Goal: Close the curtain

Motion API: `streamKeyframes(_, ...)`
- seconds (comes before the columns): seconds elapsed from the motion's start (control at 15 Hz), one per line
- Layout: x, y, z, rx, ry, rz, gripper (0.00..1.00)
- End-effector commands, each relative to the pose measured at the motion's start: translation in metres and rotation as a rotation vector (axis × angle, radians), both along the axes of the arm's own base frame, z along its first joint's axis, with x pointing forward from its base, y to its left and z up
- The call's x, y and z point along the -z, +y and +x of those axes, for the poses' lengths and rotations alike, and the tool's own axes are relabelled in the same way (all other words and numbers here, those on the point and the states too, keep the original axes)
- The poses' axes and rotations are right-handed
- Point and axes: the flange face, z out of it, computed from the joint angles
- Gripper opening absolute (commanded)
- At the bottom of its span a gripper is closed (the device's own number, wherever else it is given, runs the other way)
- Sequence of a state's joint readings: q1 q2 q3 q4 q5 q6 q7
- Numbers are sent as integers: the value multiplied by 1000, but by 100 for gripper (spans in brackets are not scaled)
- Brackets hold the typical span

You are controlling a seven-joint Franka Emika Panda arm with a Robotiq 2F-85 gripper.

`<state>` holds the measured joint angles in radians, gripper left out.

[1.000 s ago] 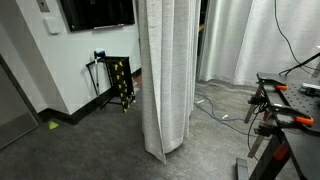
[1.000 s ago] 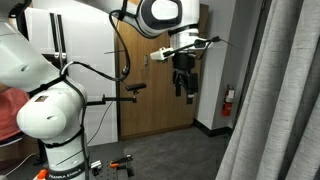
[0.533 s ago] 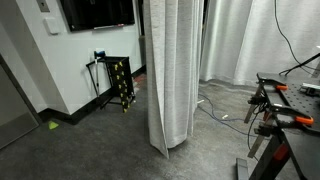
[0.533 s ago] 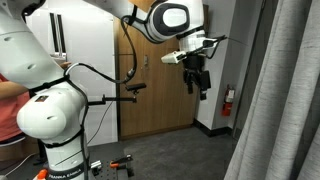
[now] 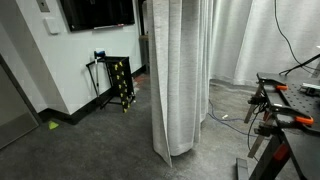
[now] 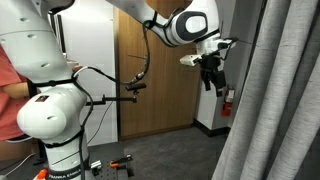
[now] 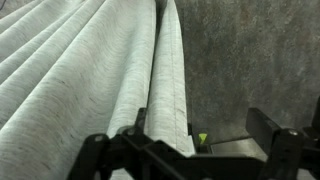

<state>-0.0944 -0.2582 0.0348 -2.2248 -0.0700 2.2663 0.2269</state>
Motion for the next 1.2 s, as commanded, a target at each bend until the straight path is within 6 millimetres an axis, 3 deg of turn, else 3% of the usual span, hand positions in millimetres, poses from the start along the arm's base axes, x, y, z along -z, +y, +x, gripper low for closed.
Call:
streamKeyframes(0.0, -2, 6, 40, 94, -63, 20, 100)
streamKeyframes(0.8, 7, 8, 113, 251, -267, 80, 100)
streamKeyframes(1.13, 5, -19, 122, 380, -367, 10, 100)
